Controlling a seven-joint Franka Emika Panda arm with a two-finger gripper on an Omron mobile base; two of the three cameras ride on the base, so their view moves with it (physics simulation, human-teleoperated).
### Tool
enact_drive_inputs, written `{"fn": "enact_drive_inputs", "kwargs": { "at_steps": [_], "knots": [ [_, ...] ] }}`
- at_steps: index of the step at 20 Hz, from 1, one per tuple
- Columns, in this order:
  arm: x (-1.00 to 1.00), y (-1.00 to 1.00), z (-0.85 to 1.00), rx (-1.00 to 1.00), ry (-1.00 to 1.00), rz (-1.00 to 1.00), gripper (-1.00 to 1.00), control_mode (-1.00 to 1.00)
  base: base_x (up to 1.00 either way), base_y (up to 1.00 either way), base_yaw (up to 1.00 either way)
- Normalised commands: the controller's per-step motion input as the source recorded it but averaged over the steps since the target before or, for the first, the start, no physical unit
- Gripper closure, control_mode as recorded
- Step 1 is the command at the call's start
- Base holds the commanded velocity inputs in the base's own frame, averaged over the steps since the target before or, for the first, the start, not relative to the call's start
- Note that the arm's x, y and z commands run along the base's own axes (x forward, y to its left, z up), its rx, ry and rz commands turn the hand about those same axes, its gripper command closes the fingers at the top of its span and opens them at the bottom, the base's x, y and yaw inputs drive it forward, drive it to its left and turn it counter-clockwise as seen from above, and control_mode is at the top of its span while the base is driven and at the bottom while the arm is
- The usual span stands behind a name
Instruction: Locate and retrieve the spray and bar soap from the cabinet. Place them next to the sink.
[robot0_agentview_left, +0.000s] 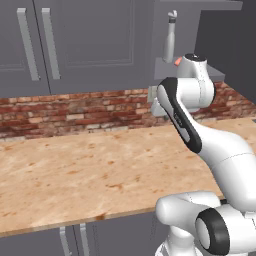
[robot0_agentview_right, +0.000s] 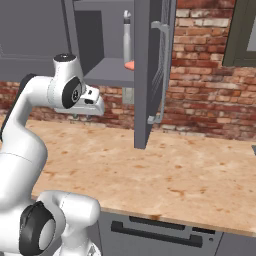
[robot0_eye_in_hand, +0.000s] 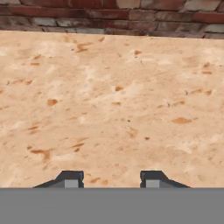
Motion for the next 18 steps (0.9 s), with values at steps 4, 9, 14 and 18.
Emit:
{"fn": "enact_drive_inputs", "kwargs": {
  "at_steps": [4, 9, 14, 18],
  "knots": [
    [-0.02, 0.00, 0.00, 0.00, -0.01, 0.00, -1.00, -1.00, 0.00, 0.00, 0.00],
    [-0.13, -0.05, 0.07, 0.00, -0.04, -0.02, -1.00, -1.00, 0.00, 0.00, 0.00],
    [-0.08, -0.14, 0.13, 0.00, -0.11, -0.10, -1.00, -1.00, 0.00, 0.00, 0.00],
    [0.07, -0.19, 0.08, -0.08, -0.09, -0.16, -1.00, -1.00, 0.00, 0.00, 0.00]
  ]
}}
